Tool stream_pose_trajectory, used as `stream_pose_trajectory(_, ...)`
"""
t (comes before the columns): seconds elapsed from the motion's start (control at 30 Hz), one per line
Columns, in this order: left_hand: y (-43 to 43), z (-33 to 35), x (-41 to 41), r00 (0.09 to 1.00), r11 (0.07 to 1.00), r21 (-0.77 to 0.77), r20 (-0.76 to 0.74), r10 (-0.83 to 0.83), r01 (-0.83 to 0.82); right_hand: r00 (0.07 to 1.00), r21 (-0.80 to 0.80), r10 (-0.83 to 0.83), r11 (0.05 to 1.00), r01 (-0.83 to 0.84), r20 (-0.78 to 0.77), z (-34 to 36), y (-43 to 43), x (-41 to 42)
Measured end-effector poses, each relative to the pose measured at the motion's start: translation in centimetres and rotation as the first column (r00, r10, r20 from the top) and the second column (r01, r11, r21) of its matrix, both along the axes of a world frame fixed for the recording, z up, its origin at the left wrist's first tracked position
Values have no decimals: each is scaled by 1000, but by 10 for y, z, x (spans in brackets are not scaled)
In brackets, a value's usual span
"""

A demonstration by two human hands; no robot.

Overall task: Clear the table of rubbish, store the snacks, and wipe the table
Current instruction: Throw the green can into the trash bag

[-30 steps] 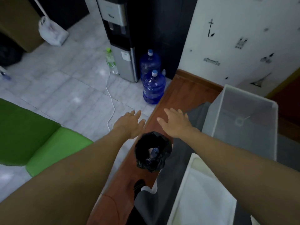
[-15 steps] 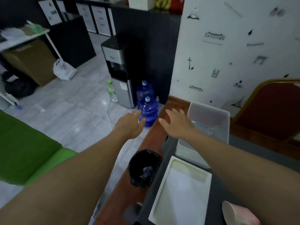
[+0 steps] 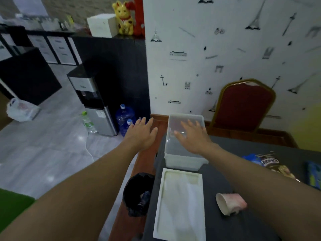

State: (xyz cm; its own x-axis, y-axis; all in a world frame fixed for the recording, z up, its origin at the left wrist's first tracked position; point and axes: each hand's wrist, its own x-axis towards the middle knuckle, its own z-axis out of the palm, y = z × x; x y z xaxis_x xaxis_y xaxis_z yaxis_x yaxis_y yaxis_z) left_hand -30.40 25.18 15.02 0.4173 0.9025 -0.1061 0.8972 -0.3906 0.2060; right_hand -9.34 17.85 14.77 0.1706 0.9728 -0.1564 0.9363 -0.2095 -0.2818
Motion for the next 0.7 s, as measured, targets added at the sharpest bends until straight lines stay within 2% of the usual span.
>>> stream_pose_trajectory(0.2,-19,2,55,981,981,21,25,-194,194,985,27,-169,985,169,27,0,-60,46)
stream_pose_trajectory(0.4,-50,-1,121,924,925,-2,61,-379,379,935,28,-353,935,352,36,2,-124,89)
stream_pose_trajectory(0.7,-106,0,205,822,823,-5,49,-567,568,856,4,-515,857,515,37,-6,-188,153)
